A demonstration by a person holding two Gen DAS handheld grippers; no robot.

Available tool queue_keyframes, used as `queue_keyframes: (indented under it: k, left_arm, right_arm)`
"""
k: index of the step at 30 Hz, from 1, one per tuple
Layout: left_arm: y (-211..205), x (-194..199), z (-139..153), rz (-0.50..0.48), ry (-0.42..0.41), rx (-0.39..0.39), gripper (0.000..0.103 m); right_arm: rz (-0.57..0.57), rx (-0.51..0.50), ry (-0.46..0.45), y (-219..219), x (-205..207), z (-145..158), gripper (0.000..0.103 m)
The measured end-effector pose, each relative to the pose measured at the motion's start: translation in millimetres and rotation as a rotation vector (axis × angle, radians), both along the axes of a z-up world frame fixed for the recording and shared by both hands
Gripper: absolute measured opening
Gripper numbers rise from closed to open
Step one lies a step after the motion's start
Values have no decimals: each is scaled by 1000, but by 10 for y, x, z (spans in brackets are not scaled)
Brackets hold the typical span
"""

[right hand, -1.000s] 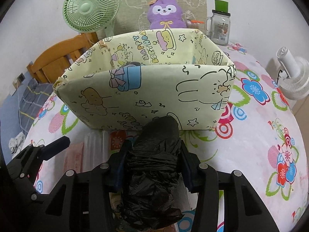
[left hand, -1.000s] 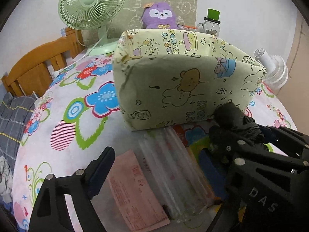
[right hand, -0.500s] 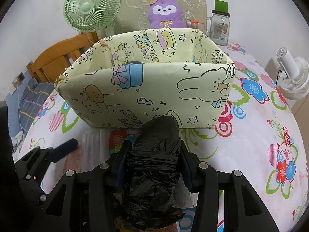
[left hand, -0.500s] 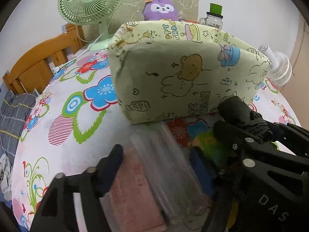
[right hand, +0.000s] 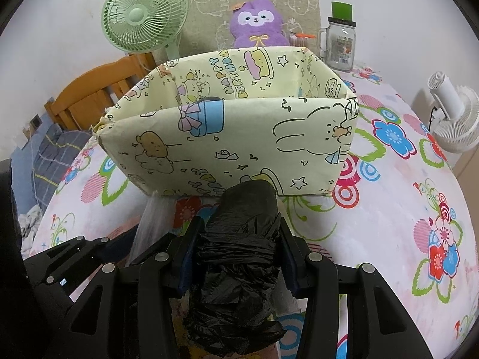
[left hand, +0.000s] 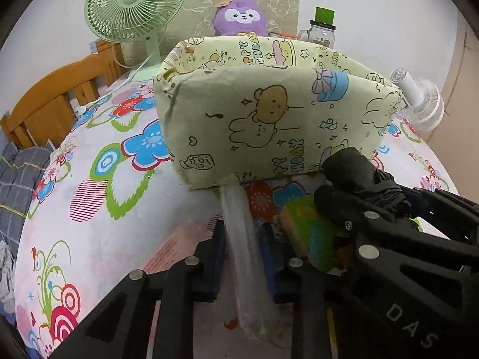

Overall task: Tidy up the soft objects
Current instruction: 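Grasp the clear plastic tubes with the left tool while the right tool holds the bag, then lift the tubes with the left tool while the right tool carries the bag toward the box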

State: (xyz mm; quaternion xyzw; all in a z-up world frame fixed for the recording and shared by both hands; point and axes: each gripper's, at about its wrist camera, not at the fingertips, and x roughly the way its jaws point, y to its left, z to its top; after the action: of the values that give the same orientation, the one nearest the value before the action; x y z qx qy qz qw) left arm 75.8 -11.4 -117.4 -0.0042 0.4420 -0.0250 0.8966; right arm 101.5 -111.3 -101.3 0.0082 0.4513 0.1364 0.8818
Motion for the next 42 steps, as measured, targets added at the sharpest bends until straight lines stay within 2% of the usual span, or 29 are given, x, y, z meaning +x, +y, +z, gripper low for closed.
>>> queue_keyframes:
  k: [5, 15, 42]
  left_arm:
    - [-12, -40, 45, -12, -13, -20, 13]
    - [-64, -114, 244, -31, -64, -26, 13]
    - [-297, -293, 883, -86, -188, -5, 13]
  right_arm:
    - [2, 3, -11, -4, -50, 42, 51]
    - [-1, 11, -47, -50, -156, 183, 51]
    - [-33, 53, -177, -297, -379, 824, 51]
